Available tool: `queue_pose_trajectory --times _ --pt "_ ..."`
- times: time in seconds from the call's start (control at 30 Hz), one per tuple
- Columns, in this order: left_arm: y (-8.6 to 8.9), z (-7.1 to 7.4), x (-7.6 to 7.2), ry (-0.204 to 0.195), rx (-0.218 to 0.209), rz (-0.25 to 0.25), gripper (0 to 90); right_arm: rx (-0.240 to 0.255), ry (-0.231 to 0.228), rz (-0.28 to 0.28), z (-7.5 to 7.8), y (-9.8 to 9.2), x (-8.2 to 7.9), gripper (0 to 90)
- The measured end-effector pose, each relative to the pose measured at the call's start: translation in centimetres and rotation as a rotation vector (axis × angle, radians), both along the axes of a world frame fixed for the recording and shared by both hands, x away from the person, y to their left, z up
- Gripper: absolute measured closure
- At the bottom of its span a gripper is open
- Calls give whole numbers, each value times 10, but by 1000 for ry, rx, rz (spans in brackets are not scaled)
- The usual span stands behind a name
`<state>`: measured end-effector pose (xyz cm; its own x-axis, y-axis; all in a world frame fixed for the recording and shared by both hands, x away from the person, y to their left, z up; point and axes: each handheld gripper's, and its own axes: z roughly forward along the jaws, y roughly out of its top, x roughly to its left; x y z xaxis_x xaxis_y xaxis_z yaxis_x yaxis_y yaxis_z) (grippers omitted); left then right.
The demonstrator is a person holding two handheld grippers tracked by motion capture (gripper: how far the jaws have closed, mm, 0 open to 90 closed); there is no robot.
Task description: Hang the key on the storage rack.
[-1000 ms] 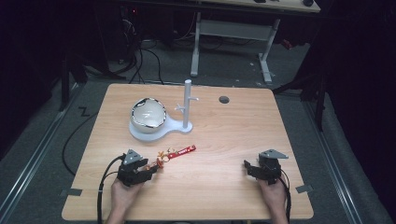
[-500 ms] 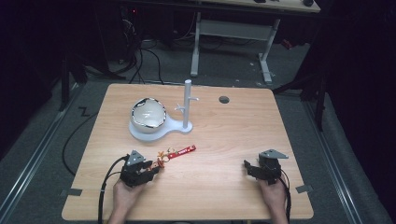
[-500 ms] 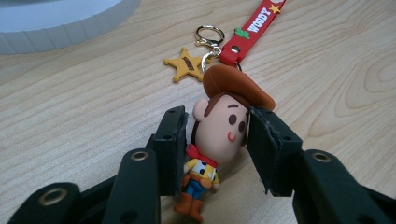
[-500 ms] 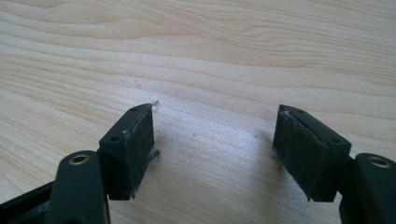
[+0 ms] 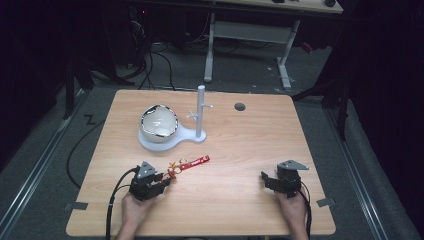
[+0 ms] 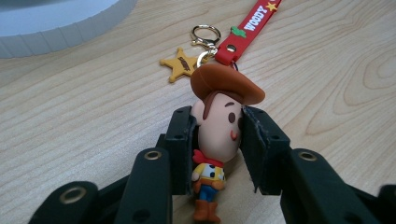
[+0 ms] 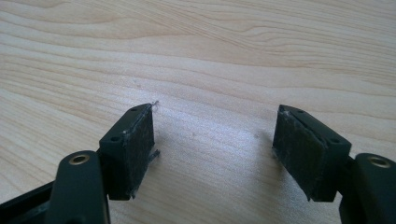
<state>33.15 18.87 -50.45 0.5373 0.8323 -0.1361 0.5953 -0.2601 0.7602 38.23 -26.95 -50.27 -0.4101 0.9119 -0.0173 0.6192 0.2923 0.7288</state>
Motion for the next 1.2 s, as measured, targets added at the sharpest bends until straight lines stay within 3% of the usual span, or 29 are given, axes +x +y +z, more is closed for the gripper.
queue_pose_trajectory --times 0.33,0.9,1.2 --pt "-1 6 -2 -24 -18 -4 651 0 0 0 0 0 0 296" --pt "-5 32 -4 -81 -51 -20 651 0 0 0 0 0 0 296" --pt "-4 50 -3 -107 -88 -28 652 1 0 0 0 0 0 296"
